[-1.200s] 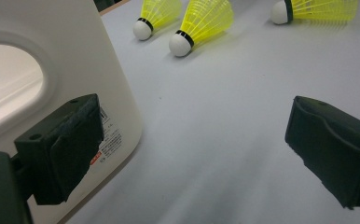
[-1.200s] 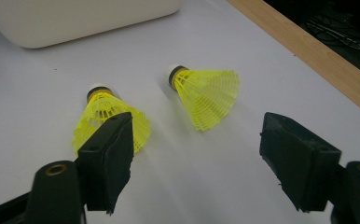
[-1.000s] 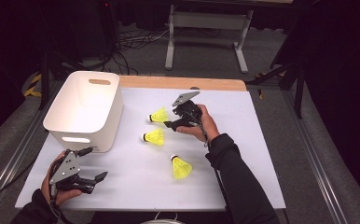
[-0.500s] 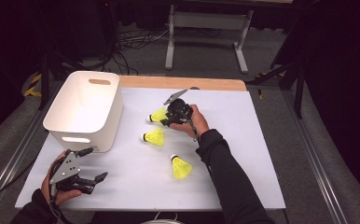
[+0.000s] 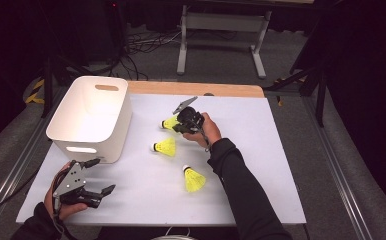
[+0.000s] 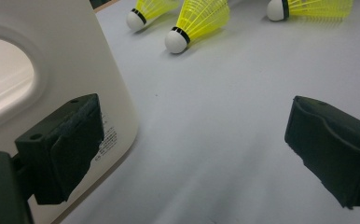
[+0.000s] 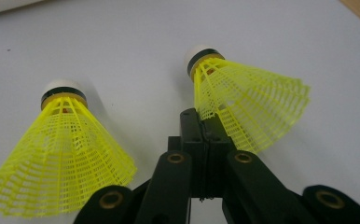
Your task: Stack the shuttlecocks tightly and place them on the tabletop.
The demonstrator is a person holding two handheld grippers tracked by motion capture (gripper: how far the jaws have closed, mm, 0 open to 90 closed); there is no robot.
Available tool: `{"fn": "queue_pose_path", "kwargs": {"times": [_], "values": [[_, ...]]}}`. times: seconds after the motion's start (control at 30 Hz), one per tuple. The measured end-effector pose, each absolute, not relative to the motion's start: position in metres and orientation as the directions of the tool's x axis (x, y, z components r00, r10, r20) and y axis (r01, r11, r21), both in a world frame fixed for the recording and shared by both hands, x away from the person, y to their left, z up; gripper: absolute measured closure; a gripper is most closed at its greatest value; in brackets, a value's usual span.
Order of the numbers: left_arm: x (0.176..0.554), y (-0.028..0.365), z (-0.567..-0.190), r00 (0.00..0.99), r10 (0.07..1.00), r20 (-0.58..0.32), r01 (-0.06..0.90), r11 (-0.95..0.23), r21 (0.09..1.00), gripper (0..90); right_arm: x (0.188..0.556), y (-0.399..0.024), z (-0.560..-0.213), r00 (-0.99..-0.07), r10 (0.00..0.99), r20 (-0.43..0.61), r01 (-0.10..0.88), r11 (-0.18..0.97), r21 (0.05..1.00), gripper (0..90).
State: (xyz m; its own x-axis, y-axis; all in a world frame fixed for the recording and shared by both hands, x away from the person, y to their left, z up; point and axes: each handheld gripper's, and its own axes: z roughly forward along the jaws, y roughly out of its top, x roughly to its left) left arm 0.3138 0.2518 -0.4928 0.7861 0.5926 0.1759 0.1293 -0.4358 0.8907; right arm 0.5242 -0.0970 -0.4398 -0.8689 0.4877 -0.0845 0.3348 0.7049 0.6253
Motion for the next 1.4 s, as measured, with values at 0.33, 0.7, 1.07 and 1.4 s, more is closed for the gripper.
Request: {"fn": "queue_pose_path", "kwargs": {"times": [0.33,0.7,1.07,1.4], "values": [[0.314,0.252,-0.493,0.784,0.595,0.176,0.130,-0.435,0.891,5.4,0.513,-0.119,-0.411,-0.845,0.522,-0.115,0.302,0.645,0.702,90.0],[0.314,0.252,-0.493,0.783,0.596,0.175,0.131,-0.434,0.891,5.3,0.486,-0.144,-0.394,-0.852,0.507,-0.131,0.250,0.615,0.748,90.0],[0.313,0.251,-0.493,0.783,0.597,0.176,0.131,-0.435,0.891,5.3,0.446,-0.166,-0.392,-0.880,0.451,-0.149,0.191,0.622,0.759,90.0],[0.313,0.251,-0.493,0.784,0.597,0.171,0.134,-0.431,0.892,5.2,0.423,-0.173,-0.416,-0.908,0.401,-0.122,0.193,0.660,0.726,90.0]]}}
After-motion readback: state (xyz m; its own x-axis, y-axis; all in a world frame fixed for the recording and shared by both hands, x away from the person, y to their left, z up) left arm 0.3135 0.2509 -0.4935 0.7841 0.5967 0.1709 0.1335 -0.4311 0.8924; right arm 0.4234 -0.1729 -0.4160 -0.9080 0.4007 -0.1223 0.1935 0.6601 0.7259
